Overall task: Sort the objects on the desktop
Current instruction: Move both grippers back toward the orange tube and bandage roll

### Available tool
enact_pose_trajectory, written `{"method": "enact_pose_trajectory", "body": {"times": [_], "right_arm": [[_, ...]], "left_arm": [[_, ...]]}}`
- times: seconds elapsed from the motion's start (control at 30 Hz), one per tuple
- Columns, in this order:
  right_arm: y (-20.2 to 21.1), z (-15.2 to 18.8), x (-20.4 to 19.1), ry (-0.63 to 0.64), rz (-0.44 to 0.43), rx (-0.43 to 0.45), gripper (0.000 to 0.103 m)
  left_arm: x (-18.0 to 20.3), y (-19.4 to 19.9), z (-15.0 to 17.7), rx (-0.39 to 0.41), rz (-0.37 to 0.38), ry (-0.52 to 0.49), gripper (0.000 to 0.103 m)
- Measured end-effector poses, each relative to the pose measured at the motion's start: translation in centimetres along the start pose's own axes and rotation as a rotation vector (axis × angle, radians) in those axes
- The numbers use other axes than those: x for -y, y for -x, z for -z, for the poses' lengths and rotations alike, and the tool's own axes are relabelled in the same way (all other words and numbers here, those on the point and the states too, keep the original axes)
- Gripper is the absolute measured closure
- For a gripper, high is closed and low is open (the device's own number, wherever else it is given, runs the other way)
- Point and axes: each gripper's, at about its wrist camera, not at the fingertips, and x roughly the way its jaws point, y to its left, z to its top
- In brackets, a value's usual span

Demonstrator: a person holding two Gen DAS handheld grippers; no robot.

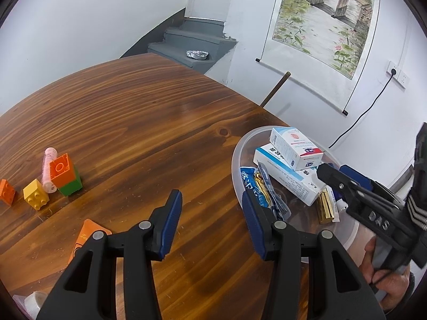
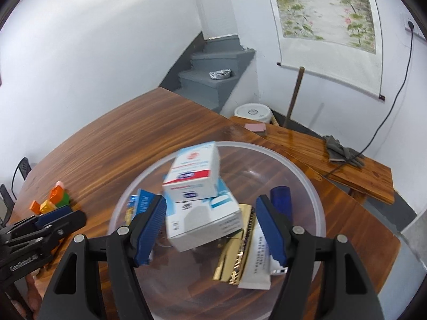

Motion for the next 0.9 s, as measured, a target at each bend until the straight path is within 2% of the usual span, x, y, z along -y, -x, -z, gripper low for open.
{"method": "enact_pose_trajectory", "body": {"times": [0.17,0.37,0.63,0.9], "right_arm": [[1.1,0.8,-2.5,0.049,-0.068,0.013,0.030],[1.8,1.8,-5.0,0.086,-0.110,0.015,0.030],[2.5,3.2,-8.7,0.131,-0.149,-0.005,0.030],[2.2,6.2,-14.1,0.201,-0.212,-0.073,0.030]], "left_arm": [[-0.4,0.9,0.3,0.006,-0.006,-0.002,0.052],[-2.0,2.0,1.3,0.002,-0.031,0.000,0.052],[-6.2,5.3,3.0,0.023,-0.098,0.029,0.052],[-11.1,7.4,5.8,0.010,-0.163,0.083,0.052]]}}
